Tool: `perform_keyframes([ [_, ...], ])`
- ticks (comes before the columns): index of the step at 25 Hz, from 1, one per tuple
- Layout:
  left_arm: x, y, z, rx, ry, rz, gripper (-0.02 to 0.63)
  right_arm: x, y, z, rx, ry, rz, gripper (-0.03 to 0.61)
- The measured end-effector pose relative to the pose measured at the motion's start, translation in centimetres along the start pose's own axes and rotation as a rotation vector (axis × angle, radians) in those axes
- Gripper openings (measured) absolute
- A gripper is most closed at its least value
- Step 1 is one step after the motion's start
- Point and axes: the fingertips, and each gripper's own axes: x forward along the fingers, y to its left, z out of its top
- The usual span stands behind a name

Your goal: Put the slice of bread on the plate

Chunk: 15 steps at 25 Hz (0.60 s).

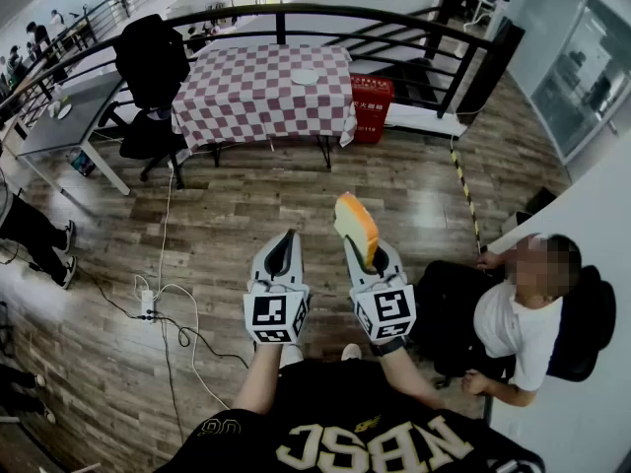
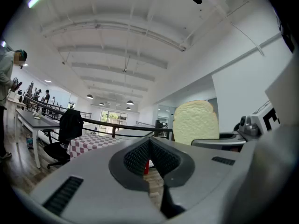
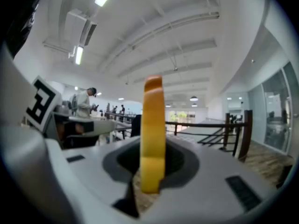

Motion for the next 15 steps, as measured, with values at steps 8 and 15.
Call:
perform_keyframes([
  [8, -1.1, 3.1, 0.0, -0.007, 0.003, -0.027, 0.018, 2.4, 3.0, -0.3, 0.018, 0.009, -0.015, 0.097],
  [15, -0.6, 8.0, -0.7, -0.044, 0.006, -0.014, 0.018, 5.2, 5.2, -0.6, 0.010, 0.012, -0.008, 0.097],
])
